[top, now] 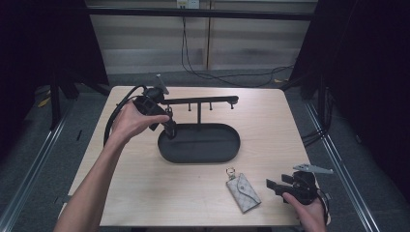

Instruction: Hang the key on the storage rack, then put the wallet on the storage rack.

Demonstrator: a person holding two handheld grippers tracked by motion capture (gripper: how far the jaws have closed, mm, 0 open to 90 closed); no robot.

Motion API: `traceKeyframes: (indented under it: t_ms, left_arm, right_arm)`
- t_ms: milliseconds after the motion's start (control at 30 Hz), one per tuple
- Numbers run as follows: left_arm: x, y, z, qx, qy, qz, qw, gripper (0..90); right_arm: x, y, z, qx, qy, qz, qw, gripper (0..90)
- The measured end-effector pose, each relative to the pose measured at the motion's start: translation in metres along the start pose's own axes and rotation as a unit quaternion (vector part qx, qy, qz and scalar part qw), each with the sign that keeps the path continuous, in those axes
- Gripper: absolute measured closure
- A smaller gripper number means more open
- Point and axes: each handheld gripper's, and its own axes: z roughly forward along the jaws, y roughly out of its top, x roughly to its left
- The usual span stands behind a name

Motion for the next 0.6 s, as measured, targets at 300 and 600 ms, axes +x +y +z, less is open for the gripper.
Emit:
traceKeyframes:
  t_ms: [300,600]
  left_arm:
    - [0.007,-0.019,-0.006,-0.033,-0.033,0.018,0.9987,18.1]
    - [0.009,-0.039,-0.004,-0.052,-0.028,0.023,0.9980,18.7]
  right_arm:
    - [0.000,0.000,0.000,0.000,-0.001,-0.001,1.0000,26.5]
    - [0.001,0.000,-0.001,-0.003,0.001,-0.002,1.0000,26.5]
